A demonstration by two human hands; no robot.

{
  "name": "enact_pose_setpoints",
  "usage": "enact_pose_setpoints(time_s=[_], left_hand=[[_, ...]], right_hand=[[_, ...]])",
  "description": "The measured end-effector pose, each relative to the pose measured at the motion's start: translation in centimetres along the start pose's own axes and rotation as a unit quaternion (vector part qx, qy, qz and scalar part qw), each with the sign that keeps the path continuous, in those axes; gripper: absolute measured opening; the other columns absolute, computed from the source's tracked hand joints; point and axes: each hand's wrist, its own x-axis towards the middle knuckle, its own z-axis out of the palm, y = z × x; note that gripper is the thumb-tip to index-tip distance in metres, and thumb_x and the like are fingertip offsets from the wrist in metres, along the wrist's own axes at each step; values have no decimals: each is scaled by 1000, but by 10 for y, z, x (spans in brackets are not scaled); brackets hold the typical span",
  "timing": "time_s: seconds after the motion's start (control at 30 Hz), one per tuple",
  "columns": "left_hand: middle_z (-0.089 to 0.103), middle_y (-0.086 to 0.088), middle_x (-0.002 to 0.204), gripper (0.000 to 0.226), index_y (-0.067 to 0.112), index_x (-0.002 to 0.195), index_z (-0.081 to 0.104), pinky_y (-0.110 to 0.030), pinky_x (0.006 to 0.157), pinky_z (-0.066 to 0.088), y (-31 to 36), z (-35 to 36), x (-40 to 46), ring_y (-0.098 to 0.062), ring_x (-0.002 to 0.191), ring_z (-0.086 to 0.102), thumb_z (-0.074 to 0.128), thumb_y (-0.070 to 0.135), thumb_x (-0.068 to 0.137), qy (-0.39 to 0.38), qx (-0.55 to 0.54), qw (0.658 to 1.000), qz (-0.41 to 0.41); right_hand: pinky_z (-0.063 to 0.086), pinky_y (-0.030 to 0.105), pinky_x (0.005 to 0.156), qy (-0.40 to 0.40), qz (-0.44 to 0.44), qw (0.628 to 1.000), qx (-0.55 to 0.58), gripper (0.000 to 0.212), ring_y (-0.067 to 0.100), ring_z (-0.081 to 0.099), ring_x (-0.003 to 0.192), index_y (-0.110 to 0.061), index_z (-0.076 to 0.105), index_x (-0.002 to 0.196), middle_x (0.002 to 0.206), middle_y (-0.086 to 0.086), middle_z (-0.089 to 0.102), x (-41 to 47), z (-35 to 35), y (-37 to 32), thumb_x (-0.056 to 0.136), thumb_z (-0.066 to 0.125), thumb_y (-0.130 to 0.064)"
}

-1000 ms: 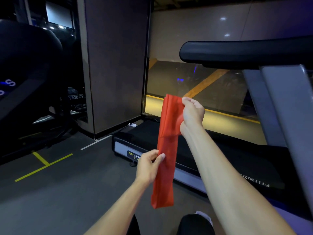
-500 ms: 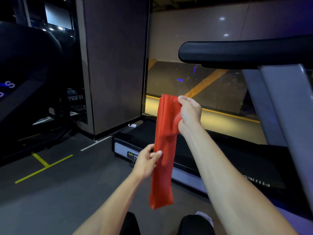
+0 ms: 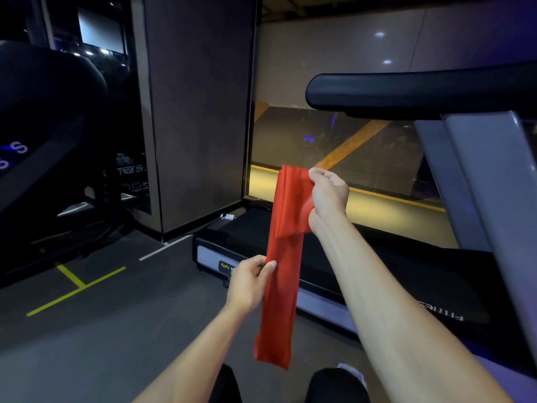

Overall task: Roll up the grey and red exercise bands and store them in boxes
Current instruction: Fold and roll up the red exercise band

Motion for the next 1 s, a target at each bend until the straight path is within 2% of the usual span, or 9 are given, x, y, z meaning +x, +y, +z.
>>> enact_pose_setpoints(time_s=[0.13, 0.2, 0.27, 0.37, 0.43, 0.6, 0.77, 0.87, 1.0], left_hand=[[65, 10, 74, 28, 33, 82, 68, -35, 69, 54, -2, -5, -1, -7, 72, 63, 58, 58, 92, 44, 140, 988, 45], [54, 6, 82, 21, 32, 79, 69, -32, 71, 51, -2, -5, 0, -6, 77, 57, 66, 47, 93, 61, 138, 986, 65], [56, 2, 83, 21, 25, 78, 70, -32, 70, 51, -1, -7, 0, -9, 74, 57, 70, 39, 94, 51, 103, 991, 67], [66, -3, 60, 26, 20, 76, 68, -28, 57, 51, 0, -11, -3, -11, 50, 62, 67, 36, 97, 3, 84, 995, 62], [66, -4, 54, 22, 19, 78, 68, -21, 52, 49, 0, -12, -6, -7, 44, 60, 68, 30, 97, -17, 98, 993, 60], [67, 2, 61, 10, 17, 85, 69, -24, 52, 54, -5, -12, -4, -6, 54, 66, 73, 18, 93, -50, 127, 990, 46], [63, -11, 67, 17, 3, 85, 55, -29, 40, 51, 4, -2, -5, -21, 51, 68, 66, 6, 97, -34, -58, 995, -77], [65, -11, 73, 14, 5, 87, 54, -33, 48, 56, 1, 5, -5, -27, 60, 70, 61, 4, 100, -38, -114, 988, -96], [71, -11, 78, 12, 5, 89, 64, -33, 65, 60, -10, 9, -4, -23, 69, 71, 60, 2, 100, -55, -94, 992, -56]], right_hand=[[56, 42, 97, 14, 3, 1000, 9, 12, 25, 69, 104, -21, 71, 85, 103, 6, 74, -1, -1, 1, 94, 67, -13], [57, 37, 91, 23, 1, 1000, 16, 14, 25, 69, 102, -21, 71, 85, 100, 5, 74, -1, -1, 2, 94, 65, -12], [57, 35, 86, 31, 1, 999, 22, 15, 25, 69, 98, -21, 70, 85, 97, 4, 73, -1, -1, 3, 94, 65, -11], [57, 36, 88, 32, 6, 999, 28, 14, 24, 68, 98, -20, 70, 86, 99, 5, 73, -1, -1, 4, 94, 64, -10], [56, 35, 86, 31, 13, 999, 26, 12, 22, 67, 98, -19, 71, 89, 101, 4, 73, -2, -1, 6, 95, 64, -11], [51, 31, 79, 32, 22, 999, 23, 11, 19, 66, 95, -19, 71, 91, 99, 1, 71, -3, -3, 12, 96, 64, -12], [57, 39, 92, 34, 22, 999, 28, 8, 25, 68, 101, -17, 73, 93, 98, 3, 72, -2, -4, 12, 94, 66, -12], [57, 41, 94, 34, 20, 999, 30, 9, 25, 68, 102, -19, 72, 90, 101, 3, 73, -3, -4, 11, 94, 66, -13], [56, 43, 98, 29, 18, 999, 37, 10, 22, 68, 101, -20, 71, 89, 101, 3, 73, -2, -5, 8, 94, 66, -13]])
